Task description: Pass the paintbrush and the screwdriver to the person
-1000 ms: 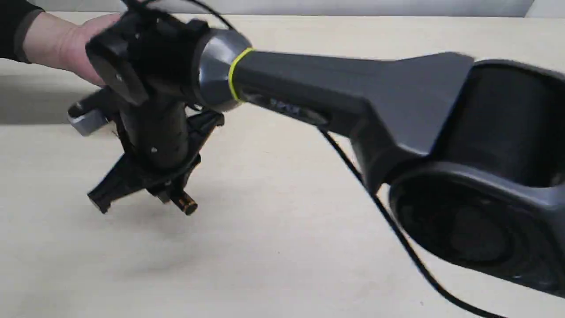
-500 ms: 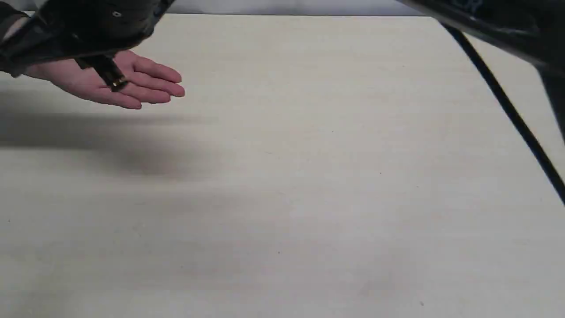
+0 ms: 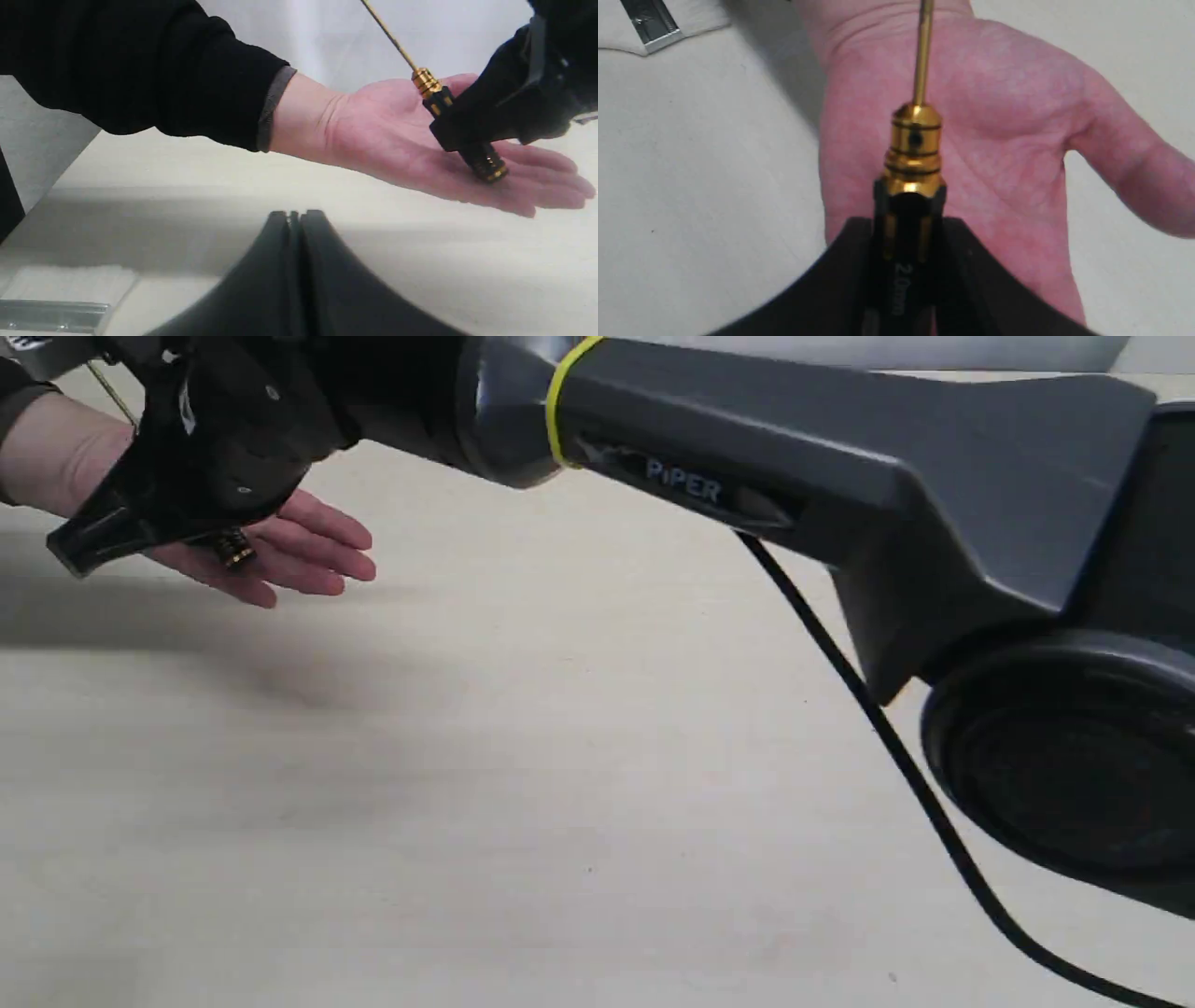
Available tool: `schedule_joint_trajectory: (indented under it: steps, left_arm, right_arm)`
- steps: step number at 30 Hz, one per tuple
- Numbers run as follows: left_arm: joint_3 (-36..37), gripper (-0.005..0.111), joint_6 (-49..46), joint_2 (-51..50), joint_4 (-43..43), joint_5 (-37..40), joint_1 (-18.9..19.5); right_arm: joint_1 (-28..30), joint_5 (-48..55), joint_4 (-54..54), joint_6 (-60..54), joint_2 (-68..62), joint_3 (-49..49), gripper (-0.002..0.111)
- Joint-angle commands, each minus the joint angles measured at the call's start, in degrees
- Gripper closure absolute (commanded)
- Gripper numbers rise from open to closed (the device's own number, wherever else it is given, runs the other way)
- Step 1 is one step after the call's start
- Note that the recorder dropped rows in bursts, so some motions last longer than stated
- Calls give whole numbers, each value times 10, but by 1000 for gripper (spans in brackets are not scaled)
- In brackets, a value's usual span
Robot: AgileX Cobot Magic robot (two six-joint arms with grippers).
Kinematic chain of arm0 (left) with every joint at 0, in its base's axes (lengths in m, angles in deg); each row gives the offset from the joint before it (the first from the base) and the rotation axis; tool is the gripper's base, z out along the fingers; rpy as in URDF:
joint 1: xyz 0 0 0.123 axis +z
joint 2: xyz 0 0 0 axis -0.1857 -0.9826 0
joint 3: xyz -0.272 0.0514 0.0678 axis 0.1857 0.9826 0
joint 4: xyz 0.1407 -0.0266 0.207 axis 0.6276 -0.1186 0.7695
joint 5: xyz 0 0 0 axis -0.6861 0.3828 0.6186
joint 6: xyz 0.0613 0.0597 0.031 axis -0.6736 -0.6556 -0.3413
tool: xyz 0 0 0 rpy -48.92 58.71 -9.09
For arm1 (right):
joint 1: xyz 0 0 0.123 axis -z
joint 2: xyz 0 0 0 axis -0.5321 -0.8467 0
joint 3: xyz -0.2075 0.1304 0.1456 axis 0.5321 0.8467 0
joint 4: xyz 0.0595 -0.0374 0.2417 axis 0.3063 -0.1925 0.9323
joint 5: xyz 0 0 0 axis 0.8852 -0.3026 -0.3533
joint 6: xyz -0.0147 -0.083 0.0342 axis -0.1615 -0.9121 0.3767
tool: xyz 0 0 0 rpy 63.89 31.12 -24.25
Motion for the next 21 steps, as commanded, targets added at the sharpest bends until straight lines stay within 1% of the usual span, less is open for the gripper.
schedule_joint_trajectory:
  steps: [1,2,3,5,6,8,11,12,14,15,16,17,19,21]
  left_arm:
    - [1,107,1,1,-1,-5,-5]
    - [1,107,1,1,-1,-5,-5]
    - [1,107,1,1,-1,-5,-5]
    - [1,107,1,1,-1,-5,-5]
    - [1,107,1,1,-1,-5,-5]
    - [1,107,1,1,-1,-5,-5]
    - [1,107,1,1,-1,-5,-5]
    - [1,107,1,1,-1,-2,-5]
    - [1,107,1,1,-2,-2,-5]
    - [1,107,1,1,-2,-3,-5]
    - [1,107,1,1,-2,-3,-5]
    - [1,107,1,1,-2,-3,-5]
    - [1,107,1,1,-2,-3,-5]
    - [1,107,1,1,-2,-3,-5]
  right_arm:
    - [4,-28,-7,-3,-1,0,90]
    - [4,-25,-7,-3,-1,0,82]
    - [4,-20,-7,-3,0,0,78]
    - [4,8,-7,-3,4,0,65]
    - [4,20,-7,-3,8,0,62]
    - [4,55,-9,-3,16,0,59]
    - [4,123,-34,-3,32,0,59]
    - [4,147,-48,-3,38,0,61]
    - [4,207,-80,-3,54,0,69]
    - [4,247,-97,-1,62,0,75]
    - [4,287,-133,10,72,0,84]
    - [4,326,-160,20,79,0,91]
    - [4,329,-219,43,99,0,104]
    - [4,329,-231,53,131,15,104]
